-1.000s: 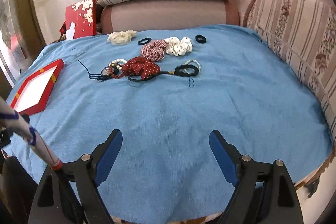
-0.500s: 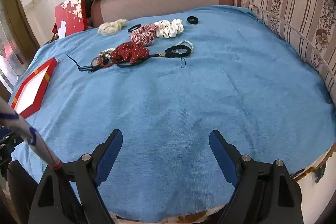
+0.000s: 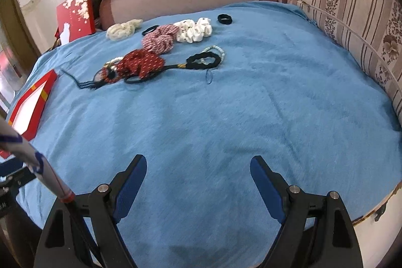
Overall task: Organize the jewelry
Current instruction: 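Move both tools toward the pile of scrunchies and jewelry, then grasp the red polka-dot scrunchie with left tool while right tool grasps white cherry scrunchie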
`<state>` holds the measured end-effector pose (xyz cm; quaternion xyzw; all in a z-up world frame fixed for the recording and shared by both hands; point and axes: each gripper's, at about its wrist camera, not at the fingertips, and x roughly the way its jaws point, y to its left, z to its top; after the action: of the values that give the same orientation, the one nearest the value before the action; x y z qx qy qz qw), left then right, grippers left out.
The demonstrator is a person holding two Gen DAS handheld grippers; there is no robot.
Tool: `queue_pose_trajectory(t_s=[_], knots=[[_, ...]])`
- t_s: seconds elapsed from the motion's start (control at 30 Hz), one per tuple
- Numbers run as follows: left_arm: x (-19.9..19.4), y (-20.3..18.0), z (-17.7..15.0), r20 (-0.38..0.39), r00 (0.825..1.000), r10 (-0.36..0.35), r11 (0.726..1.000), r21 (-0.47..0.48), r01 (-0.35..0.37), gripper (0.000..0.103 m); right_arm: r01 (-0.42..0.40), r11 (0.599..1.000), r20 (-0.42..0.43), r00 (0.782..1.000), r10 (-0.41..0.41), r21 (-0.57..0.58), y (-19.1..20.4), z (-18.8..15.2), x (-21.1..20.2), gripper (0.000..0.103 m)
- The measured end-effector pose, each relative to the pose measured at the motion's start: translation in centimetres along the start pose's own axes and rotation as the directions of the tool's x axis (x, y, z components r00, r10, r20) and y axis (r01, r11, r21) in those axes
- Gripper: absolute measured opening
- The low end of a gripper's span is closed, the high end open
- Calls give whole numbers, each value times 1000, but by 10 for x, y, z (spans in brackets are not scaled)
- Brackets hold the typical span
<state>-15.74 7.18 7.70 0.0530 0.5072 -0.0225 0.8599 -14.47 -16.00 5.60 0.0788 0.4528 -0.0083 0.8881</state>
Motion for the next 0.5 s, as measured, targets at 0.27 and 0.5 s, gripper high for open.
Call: queue_pose_trajectory(t_s=[0.27, 0.5], knots=[[11, -7, 31, 3, 990, -139, 990, 24, 139, 54, -13, 1000, 7, 1000, 13, -6, -11, 32, 18, 83], [26, -24, 89, 39, 961, -275, 961, 26, 274, 45, -51, 997, 24, 998, 50, 58, -29, 69, 37, 79]])
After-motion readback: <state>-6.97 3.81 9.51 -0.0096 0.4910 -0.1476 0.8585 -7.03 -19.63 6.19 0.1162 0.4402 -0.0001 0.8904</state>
